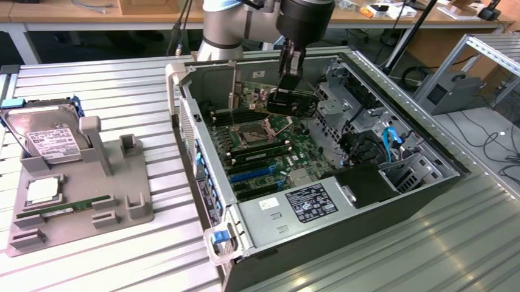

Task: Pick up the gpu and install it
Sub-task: 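Insert the gpu into the slot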

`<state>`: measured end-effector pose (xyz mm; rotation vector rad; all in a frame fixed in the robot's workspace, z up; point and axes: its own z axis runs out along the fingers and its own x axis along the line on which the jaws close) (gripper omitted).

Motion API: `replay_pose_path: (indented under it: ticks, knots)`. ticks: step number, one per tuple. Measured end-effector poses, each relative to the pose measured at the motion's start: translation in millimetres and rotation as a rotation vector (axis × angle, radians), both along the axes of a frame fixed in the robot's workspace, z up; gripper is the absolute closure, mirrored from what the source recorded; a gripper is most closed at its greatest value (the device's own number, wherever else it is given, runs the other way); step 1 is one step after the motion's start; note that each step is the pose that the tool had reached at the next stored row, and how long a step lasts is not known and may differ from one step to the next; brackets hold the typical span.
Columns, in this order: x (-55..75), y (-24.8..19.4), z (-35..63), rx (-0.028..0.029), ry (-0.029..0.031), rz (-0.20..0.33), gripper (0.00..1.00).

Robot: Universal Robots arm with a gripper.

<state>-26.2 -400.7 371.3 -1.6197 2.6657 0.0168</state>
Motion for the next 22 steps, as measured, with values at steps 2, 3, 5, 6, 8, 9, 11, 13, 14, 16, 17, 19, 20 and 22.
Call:
replay_pose_path:
  ticks: [2, 3, 5, 6, 8, 9, 11, 13, 14, 16, 17, 19, 20, 22]
  knots:
    - [0.0, 0.0, 0.0, 0.0000, 0.0000, 0.019, 0.73]
    - [0.0, 0.0, -0.1, 0.0001, 0.0000, 0.027, 0.73]
    - [0.0, 0.0, 0.0, 0.0000, 0.0000, 0.037, 0.73]
    - [0.0, 0.0, -0.1, 0.0000, 0.0000, 0.041, 0.73]
    - [0.0, 0.0, -0.1, 0.0000, 0.0000, 0.051, 0.73]
    - [0.0, 0.0, -0.1, 0.0000, 0.0000, 0.056, 0.73]
    - [0.0, 0.0, -0.1, 0.0000, 0.0000, 0.066, 0.73]
    - [0.0, 0.0, -0.1, 0.0000, 0.0000, 0.075, 0.73]
    - [0.0, 0.0, -0.1, 0.0000, 0.0000, 0.079, 0.73]
    - [0.0, 0.0, -0.1, 0.0000, 0.0000, 0.095, 0.73]
    - [0.0, 0.0, -0.2, 0.0000, 0.0000, 0.107, 0.73]
    - [0.0, 0.0, -0.2, 0.0001, 0.0000, 0.123, 0.73]
    - [0.0, 0.0, -0.2, 0.0000, 0.0000, 0.129, 0.73]
    - [0.0, 0.0, -0.2, 0.0000, 0.0000, 0.142, 0.73]
